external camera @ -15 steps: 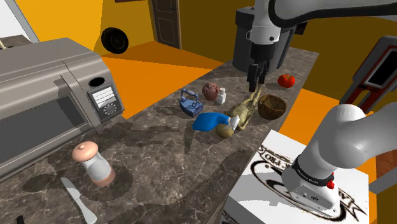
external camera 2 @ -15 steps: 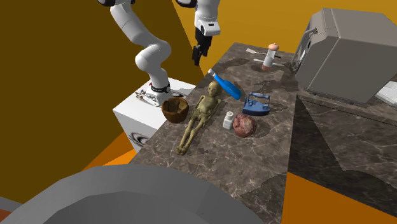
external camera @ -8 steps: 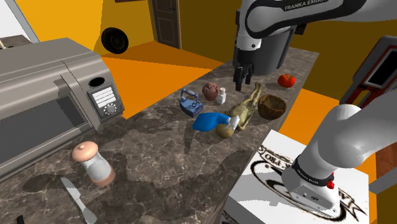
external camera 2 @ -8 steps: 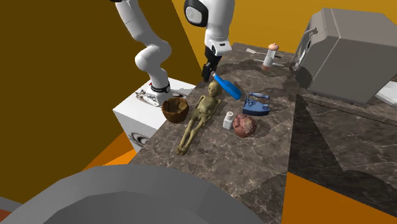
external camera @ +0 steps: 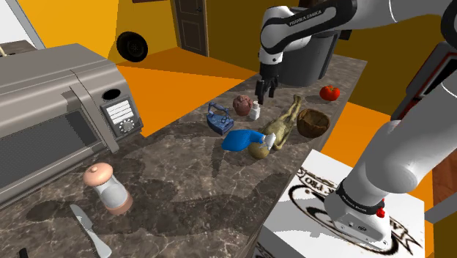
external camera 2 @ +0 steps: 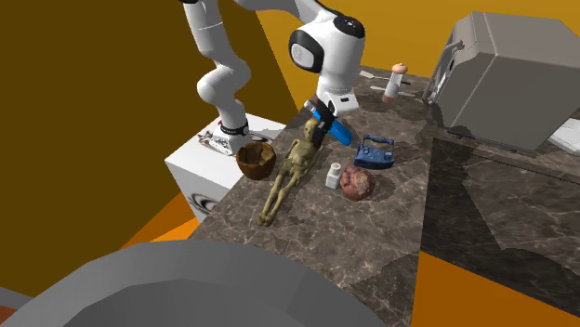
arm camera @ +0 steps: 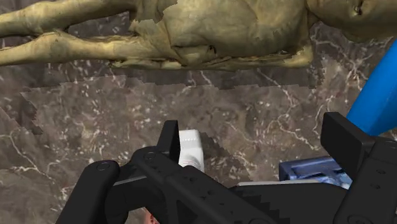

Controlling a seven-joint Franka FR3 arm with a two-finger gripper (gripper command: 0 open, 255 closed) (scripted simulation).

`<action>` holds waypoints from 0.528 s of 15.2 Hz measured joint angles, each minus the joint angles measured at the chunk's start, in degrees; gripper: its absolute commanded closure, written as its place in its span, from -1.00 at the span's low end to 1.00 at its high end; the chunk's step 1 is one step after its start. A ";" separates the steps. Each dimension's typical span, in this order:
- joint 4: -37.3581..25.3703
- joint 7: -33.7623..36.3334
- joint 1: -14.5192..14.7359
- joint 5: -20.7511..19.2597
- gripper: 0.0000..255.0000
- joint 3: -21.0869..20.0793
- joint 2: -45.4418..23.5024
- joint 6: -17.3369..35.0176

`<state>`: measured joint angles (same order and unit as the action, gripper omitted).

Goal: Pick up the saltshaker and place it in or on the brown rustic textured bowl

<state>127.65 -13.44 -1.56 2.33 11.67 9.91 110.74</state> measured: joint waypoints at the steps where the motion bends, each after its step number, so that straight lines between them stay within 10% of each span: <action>1: -1.09 -0.53 -0.01 0.49 -1.00 0.25 -2.00 0.91; 8: -12.69 -5.82 -1.61 4.69 -1.00 2.04 -17.56 4.73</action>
<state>114.96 -19.25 -3.17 7.02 13.71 -7.65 115.47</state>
